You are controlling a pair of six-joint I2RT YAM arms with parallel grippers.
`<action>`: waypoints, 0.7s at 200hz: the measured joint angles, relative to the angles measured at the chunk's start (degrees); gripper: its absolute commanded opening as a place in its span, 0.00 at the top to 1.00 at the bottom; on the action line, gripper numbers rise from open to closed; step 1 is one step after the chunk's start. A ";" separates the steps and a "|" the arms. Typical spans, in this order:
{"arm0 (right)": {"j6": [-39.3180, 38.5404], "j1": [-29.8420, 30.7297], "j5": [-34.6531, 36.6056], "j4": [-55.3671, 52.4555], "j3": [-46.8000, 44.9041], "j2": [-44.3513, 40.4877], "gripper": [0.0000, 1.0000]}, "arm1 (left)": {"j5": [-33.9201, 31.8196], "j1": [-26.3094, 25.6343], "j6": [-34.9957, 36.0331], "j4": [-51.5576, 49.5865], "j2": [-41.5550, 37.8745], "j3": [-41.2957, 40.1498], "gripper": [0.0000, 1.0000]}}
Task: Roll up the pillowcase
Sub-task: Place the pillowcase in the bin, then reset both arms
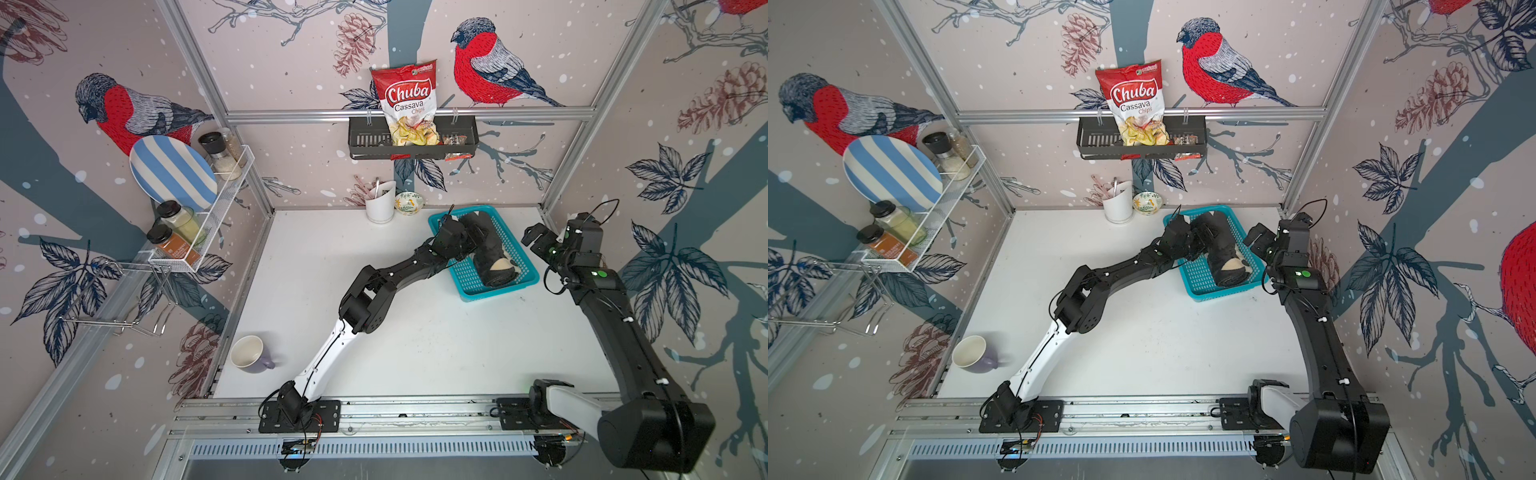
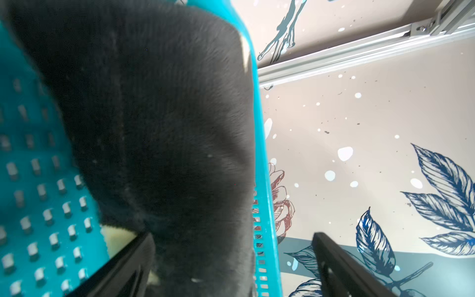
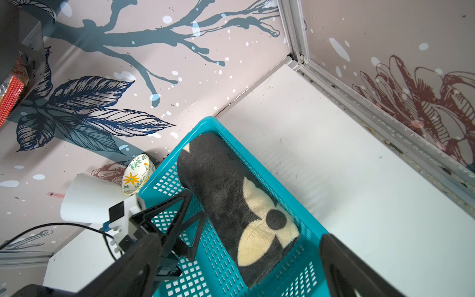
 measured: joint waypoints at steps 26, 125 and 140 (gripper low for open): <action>0.00 -0.24 0.28 0.04 -0.11 -0.28 0.00 | -1.73 0.00 -0.02 -6.88 -2.47 1.31 0.02; -6.38 9.14 2.27 8.63 -7.56 -2.32 0.00 | -16.70 0.00 17.27 -23.08 -27.50 -15.89 0.01; -8.70 13.31 5.18 12.63 -12.15 -2.47 0.00 | -22.64 0.17 22.03 -22.99 -34.45 -24.72 0.01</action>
